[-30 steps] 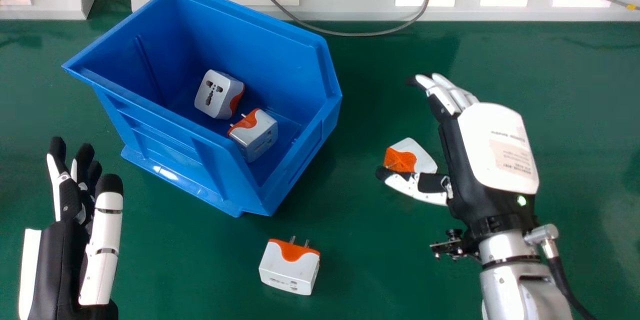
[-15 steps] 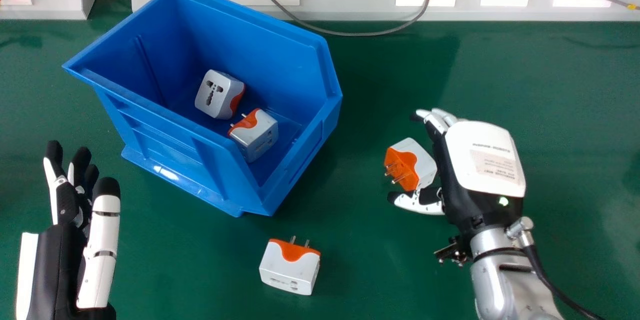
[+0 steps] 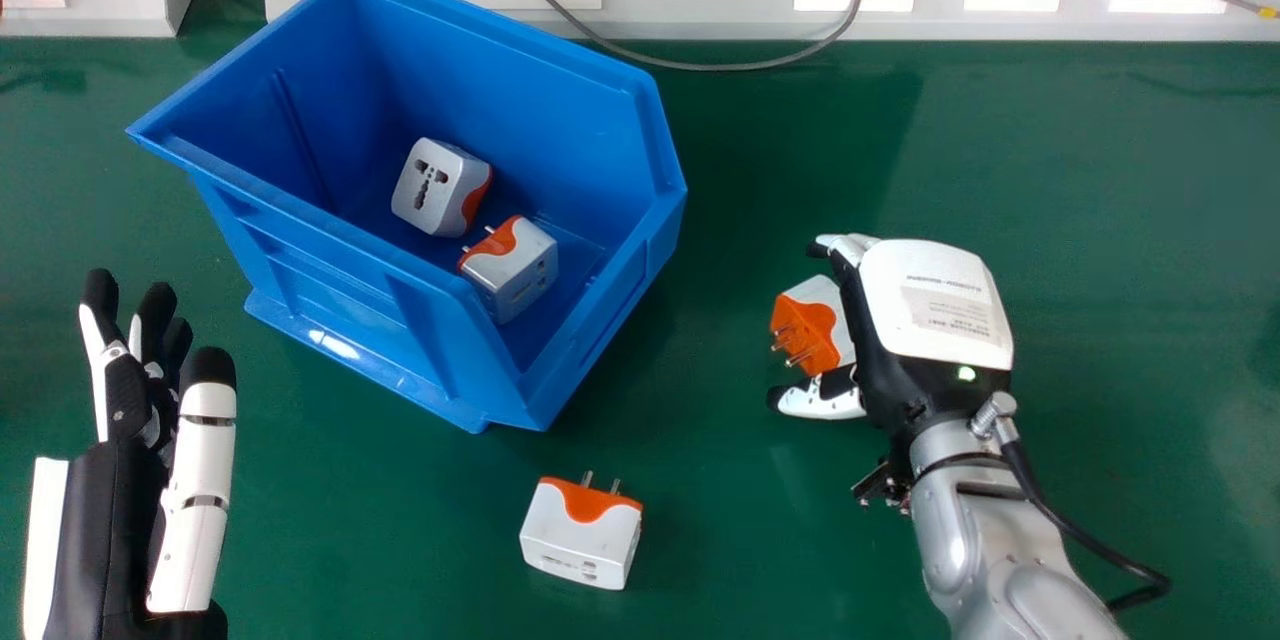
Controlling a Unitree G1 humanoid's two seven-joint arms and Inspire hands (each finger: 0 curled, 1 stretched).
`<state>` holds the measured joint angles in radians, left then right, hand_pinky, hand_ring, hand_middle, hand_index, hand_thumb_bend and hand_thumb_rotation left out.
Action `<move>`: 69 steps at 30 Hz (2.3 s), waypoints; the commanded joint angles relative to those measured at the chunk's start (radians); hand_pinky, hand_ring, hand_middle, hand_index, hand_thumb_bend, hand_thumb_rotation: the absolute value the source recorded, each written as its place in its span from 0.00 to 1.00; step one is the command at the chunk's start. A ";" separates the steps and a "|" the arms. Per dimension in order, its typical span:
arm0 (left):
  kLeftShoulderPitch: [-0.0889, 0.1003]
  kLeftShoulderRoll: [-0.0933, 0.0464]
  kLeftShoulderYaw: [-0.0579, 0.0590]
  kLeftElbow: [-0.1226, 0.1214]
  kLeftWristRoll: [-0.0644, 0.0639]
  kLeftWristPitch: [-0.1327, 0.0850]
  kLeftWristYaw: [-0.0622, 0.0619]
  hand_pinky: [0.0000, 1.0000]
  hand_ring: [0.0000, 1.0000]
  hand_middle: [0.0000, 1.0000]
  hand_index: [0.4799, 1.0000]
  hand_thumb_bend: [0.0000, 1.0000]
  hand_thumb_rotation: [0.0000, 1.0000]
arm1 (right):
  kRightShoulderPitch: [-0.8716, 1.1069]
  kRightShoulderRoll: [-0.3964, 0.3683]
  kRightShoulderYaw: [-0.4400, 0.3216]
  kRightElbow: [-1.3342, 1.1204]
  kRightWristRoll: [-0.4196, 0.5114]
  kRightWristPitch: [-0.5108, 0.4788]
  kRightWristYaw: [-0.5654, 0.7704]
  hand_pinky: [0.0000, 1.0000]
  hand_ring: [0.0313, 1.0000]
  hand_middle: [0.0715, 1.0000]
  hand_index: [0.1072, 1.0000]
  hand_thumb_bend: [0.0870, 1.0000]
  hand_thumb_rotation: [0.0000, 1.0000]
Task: Pick all objects and put in blue box
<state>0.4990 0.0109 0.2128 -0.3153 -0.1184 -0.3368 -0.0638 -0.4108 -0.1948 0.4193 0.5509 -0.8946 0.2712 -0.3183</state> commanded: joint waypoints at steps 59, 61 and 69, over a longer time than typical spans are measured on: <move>0.057 -0.006 0.003 -0.106 -0.003 0.063 0.013 1.00 1.00 1.00 1.00 0.26 0.72 | -0.161 0.018 -0.037 0.139 0.250 -0.053 0.081 0.40 0.51 0.56 0.43 0.44 0.13; 0.057 -0.007 0.003 -0.108 -0.002 0.064 0.015 1.00 1.00 1.00 1.00 0.27 0.72 | -0.125 0.006 -0.045 0.057 0.254 -0.056 0.097 0.38 0.48 0.53 0.43 0.44 0.13; 0.053 -0.010 0.001 -0.103 -0.001 0.061 0.019 1.00 1.00 1.00 1.00 0.29 0.72 | 0.017 -0.038 -0.079 -0.266 0.255 -0.043 0.140 0.28 0.35 0.41 0.42 0.44 0.14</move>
<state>0.5489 0.0035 0.2134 -0.4002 -0.1260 -0.2675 -0.0487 -0.4018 -0.2171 0.3582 0.3539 -0.6361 0.2310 -0.1796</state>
